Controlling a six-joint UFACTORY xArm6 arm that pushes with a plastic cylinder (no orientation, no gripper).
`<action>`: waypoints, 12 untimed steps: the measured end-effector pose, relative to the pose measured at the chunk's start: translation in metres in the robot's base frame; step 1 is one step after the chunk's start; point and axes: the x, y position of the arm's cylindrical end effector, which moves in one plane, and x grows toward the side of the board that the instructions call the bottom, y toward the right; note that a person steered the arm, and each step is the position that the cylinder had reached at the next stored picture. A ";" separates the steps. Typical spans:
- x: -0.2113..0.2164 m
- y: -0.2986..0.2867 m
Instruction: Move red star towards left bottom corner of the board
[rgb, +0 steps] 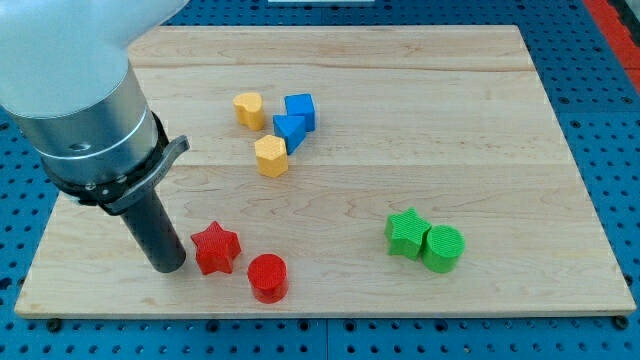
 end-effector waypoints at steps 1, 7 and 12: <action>-0.002 0.000; -0.002 -0.023; -0.043 -0.011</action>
